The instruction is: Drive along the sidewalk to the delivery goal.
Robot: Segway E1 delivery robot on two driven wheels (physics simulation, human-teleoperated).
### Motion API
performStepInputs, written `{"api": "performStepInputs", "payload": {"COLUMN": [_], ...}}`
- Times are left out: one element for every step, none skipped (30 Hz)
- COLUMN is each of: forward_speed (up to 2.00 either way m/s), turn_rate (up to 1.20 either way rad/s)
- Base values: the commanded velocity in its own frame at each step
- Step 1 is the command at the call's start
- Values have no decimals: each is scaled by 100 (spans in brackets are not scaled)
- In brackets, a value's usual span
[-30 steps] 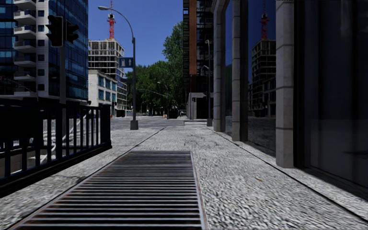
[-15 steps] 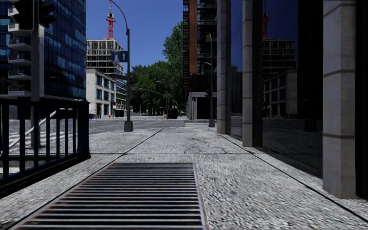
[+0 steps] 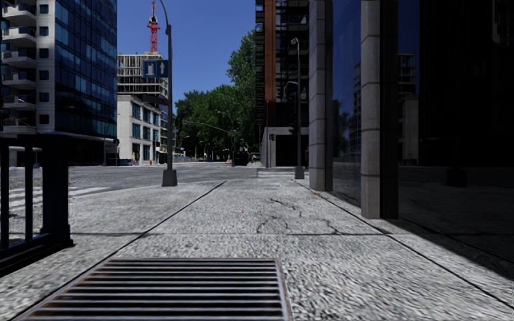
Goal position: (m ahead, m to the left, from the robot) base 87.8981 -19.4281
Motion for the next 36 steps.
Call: {"api": "performStepInputs", "payload": {"forward_speed": [200, 200, 200, 200, 200, 200, 200, 200, 200, 200, 200, 200, 200, 200, 200, 200, 200, 200, 200, 200, 200, 200, 200, 200, 200, 200, 200, 200, 200, 200, 200, 200, 200, 200, 200, 200], "turn_rate": [0, 0, 0, 0, 0, 0, 0, 0, 0, 0, 0, 0, 0, 0, 0, 0, 0, 0, 0, 0, 0, 0, 0, 0, 0, 0, 0, 0, 0, 0, 0, 0, 0, 0, 0, 0]}}
